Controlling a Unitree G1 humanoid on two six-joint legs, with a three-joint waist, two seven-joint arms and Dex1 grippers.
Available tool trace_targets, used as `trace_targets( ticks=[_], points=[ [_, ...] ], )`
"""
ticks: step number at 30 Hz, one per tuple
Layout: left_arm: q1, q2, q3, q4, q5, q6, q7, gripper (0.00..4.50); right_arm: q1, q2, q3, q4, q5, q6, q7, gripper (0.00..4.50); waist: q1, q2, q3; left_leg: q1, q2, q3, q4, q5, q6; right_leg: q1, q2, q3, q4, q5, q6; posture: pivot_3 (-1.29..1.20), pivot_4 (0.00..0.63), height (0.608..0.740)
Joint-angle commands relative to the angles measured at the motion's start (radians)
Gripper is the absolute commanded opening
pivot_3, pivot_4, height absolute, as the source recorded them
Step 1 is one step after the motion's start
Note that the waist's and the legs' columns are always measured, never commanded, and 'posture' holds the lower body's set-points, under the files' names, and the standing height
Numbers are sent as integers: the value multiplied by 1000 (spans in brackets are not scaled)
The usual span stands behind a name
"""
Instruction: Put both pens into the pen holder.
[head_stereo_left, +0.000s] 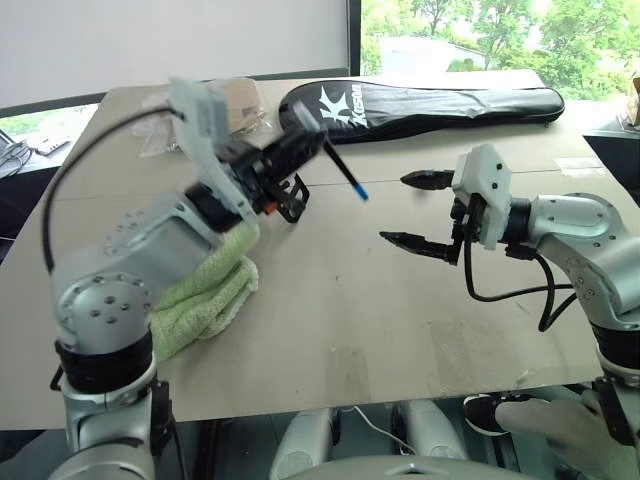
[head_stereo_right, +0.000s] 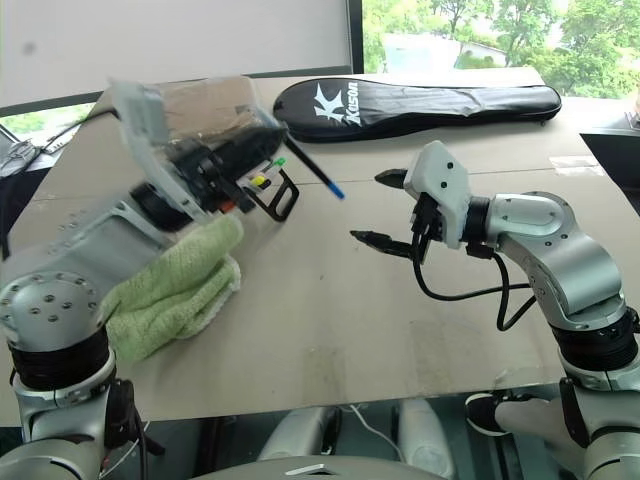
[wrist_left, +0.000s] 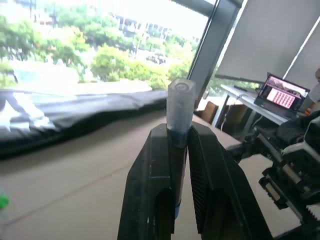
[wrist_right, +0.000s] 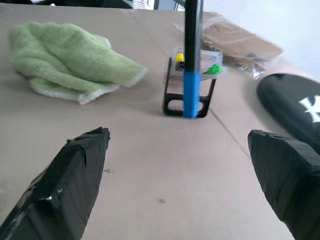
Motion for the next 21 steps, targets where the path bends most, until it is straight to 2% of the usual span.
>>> trace_targets(
  ticks=[1, 4, 7, 11, 17, 21],
  points=[
    [-39, 172, -78, -109, 300, -49, -62, 0, 4, 11, -54, 17, -33, -197, 30, 4486, -7, -3, 2, 0, 0, 0, 0, 0, 0, 0, 1, 0, 0, 0, 0, 0, 150, 740],
    [-38, 292, -198, -124, 552, -89, -94, 0, 14, 23, -58, 35, -21, -218, 31, 4486, -9, -2, 2, 1, 0, 3, -3, 0, 0, 0, 1, 1, 0, 0, 0, 0, 150, 740],
    [-27, 340, -275, -115, 726, -120, -123, 0, 18, 31, -52, 47, -28, -230, 26, 4486, -6, -2, 3, 1, 0, 2, -2, 0, 0, 0, 1, 1, 0, 0, 0, 0, 150, 740],
    [-5, 319, -306, -78, 841, -128, -148, 0, 17, 40, -44, 59, -36, -235, 21, 4486, -4, -2, 4, 1, 0, 2, -2, 0, 0, -1, 1, 2, 0, 0, 0, 0, 150, 740],
    [8, 234, -332, 10, 948, -181, -208, 0, 21, 44, -53, 52, -39, -237, 20, 4486, -3, -2, 4, 0, 0, 1, -2, 0, 0, -1, 1, 2, 0, 0, 0, 0, 150, 740],
    [-31, 190, -386, 124, 1049, -255, -267, 0, 39, 44, -72, 23, -25, -247, 18, 4486, -2, -3, 4, 0, 0, 1, -2, 0, 0, -1, 1, 1, 0, 0, 0, 0, 150, 740]
  ],
)
